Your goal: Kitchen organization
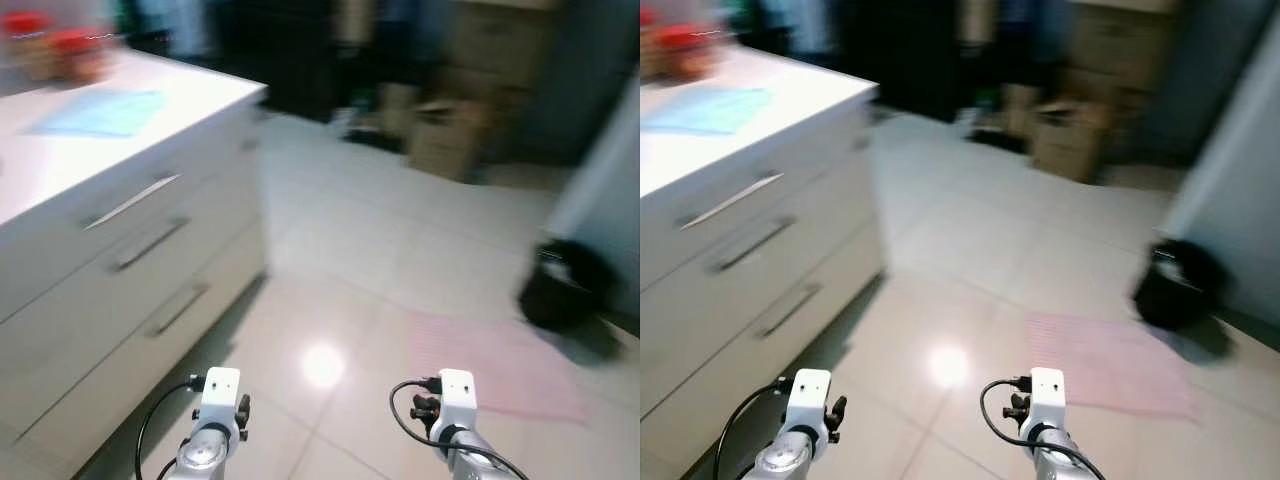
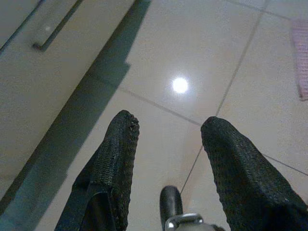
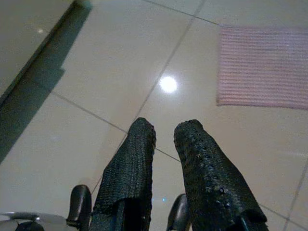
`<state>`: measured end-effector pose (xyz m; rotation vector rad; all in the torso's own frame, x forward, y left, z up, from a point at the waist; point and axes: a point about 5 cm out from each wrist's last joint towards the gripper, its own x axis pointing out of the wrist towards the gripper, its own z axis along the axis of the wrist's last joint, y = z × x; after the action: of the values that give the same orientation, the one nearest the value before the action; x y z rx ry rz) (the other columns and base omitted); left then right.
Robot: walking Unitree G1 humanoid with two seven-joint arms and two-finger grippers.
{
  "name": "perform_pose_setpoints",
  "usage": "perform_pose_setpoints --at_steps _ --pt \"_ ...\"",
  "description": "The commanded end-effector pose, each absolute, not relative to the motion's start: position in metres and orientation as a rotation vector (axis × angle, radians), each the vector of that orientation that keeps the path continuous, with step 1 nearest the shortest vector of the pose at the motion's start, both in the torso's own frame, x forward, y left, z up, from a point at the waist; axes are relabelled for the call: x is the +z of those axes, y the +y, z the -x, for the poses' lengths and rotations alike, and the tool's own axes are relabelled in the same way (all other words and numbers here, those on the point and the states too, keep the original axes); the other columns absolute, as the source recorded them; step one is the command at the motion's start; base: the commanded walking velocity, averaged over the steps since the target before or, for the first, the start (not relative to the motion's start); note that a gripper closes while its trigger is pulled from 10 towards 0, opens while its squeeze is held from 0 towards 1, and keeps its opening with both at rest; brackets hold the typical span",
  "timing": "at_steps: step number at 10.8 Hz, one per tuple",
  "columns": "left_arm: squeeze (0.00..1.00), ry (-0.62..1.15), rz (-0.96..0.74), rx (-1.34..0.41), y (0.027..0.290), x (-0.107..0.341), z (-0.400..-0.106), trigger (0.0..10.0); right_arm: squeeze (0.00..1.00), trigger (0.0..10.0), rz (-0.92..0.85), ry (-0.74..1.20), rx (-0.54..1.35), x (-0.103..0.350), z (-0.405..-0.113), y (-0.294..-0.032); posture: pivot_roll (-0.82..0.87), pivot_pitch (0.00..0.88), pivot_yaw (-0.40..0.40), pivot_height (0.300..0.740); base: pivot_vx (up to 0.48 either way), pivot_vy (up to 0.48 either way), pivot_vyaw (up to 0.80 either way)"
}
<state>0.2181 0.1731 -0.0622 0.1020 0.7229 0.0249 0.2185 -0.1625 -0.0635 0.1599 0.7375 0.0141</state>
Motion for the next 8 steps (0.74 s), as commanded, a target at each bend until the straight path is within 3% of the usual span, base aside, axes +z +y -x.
perform_pose_setpoints --at_steps 1,8 --pt "0.00 0.721 -0.107 0.026 0.1731 -0.0624 -0.2175 10.0 0.00 10.0 -0.162 0.744 0.018 -0.0642 -0.2174 -0.1633 0.14 0.000 0.000 0.740 0.000 0.000 0.80" --pt "0.00 0.750 -0.112 0.027 0.1736 -0.0662 -0.2119 10.0 0.00 10.0 -0.177 0.749 0.025 -0.0671 -0.2118 -0.1630 0.13 0.015 0.012 0.740 0.000 0.000 0.80"
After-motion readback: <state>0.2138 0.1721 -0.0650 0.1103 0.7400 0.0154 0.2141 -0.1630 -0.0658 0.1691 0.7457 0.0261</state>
